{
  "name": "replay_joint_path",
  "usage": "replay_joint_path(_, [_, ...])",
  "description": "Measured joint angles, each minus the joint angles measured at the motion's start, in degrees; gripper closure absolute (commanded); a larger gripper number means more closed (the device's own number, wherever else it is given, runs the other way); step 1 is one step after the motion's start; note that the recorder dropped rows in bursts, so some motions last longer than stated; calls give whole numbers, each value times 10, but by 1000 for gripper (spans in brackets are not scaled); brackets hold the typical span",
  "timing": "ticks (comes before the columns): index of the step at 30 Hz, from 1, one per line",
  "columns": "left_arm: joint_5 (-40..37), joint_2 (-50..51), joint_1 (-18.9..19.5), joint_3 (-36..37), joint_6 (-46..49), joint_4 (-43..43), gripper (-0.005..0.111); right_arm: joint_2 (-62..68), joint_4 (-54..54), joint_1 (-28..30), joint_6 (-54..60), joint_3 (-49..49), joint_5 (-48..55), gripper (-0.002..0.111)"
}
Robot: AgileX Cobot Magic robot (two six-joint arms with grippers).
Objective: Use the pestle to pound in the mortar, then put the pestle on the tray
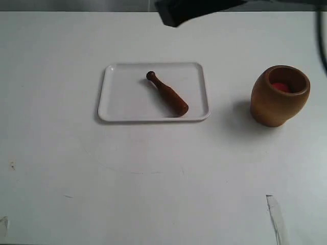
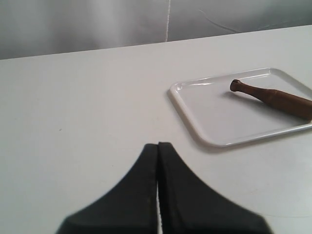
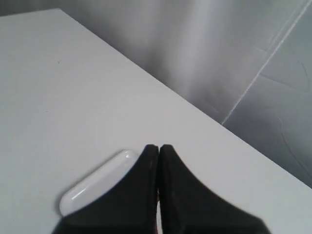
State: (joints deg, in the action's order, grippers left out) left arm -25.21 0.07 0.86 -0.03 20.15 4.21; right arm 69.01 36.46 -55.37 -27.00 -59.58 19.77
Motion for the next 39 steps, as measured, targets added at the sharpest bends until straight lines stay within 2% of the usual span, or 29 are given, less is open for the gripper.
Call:
replay_joint_path(8, [0,0,0,0,0,0,107,-218,9,-22,-48,128,32,108])
replay_joint_path(17, [0,0,0,0,0,0,107,-392,-89,-23,-57,185,62,108])
replay_joint_path(26, [0,0,0,0,0,0,107,-472,-103,-23,-57,185,63,108])
replay_joint_path(39, [0,0,0,0,0,0,107,-488,-112,-23,-59,185,63,108])
